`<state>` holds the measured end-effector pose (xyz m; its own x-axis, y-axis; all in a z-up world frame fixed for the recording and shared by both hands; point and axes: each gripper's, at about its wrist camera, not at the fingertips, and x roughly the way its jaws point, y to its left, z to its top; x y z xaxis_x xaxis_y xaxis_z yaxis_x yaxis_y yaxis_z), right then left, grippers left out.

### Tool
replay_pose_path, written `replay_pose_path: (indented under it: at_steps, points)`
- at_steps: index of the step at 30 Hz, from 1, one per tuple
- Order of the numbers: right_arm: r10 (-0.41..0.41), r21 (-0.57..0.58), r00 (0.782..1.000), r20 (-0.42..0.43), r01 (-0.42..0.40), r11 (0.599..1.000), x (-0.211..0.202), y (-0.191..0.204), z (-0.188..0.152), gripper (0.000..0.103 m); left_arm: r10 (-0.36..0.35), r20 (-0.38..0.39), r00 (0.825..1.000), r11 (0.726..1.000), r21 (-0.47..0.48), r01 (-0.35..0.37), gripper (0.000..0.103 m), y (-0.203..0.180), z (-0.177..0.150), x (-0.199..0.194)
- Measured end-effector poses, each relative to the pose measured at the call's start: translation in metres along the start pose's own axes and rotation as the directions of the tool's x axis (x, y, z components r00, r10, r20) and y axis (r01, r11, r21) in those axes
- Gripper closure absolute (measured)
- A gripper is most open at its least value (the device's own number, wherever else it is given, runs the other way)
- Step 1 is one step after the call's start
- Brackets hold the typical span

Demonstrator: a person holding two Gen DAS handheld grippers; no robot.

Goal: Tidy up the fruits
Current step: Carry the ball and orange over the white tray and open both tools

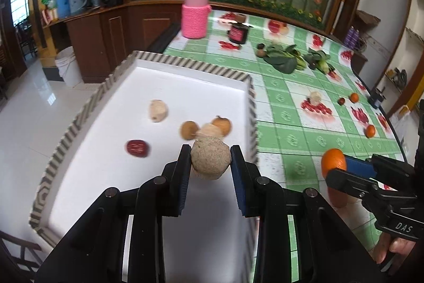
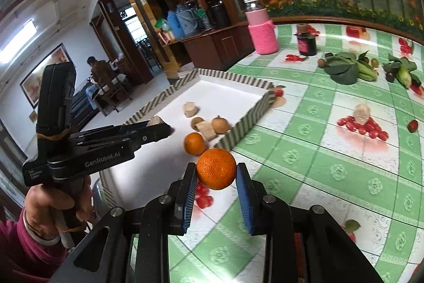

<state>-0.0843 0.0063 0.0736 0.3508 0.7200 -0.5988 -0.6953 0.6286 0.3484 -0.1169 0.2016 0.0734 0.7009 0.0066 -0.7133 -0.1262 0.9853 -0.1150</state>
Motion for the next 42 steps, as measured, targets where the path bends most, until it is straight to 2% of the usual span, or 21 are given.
replay_pose_path:
  at_steps: [10,19,29,37,42]
  points:
    - [0.046,-0.013,0.998,-0.032,-0.046,0.999,0.026,0.016,0.01,0.074,0.068,0.024,0.997,0.998,-0.004,-0.068,0.074,0.031,-0.004,-0.009]
    - [0.065,-0.052,0.994,-0.084,-0.069,0.996,0.048,0.032,0.016,0.074,0.106,-0.019,0.994,0.994,-0.017,-0.107,0.074,0.054,-0.018,0.004]
    - [0.074,-0.094,0.987,-0.142,-0.088,0.992,0.076,0.05,0.023,0.074,0.106,-0.045,0.993,0.994,-0.002,-0.106,0.074,0.058,-0.02,0.018]
    - [0.043,-0.155,0.974,-0.223,-0.079,0.985,0.112,0.064,0.021,0.074,0.132,-0.063,0.989,0.991,0.005,-0.132,0.074,0.068,-0.028,0.02]
    - [-0.012,-0.208,0.967,-0.256,-0.043,0.977,0.128,0.071,0.019,0.074,0.154,-0.078,0.985,0.988,0.014,-0.154,0.074,0.069,-0.031,0.027]
